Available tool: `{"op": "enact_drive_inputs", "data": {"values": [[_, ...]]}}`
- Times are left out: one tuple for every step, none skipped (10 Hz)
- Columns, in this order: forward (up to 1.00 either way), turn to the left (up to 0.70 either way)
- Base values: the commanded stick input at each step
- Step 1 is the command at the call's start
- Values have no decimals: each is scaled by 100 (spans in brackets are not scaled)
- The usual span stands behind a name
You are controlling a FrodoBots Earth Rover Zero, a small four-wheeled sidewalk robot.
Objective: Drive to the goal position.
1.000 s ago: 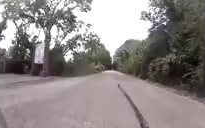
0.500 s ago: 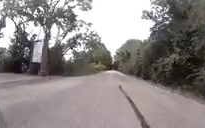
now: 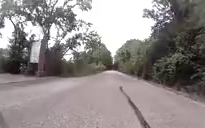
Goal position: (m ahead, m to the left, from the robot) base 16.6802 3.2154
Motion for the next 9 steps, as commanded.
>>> {"op": "enact_drive_inputs", "data": {"values": [[50,0],[50,0],[50,0],[50,0],[50,0],[50,0],[50,0],[50,0],[50,0]]}}
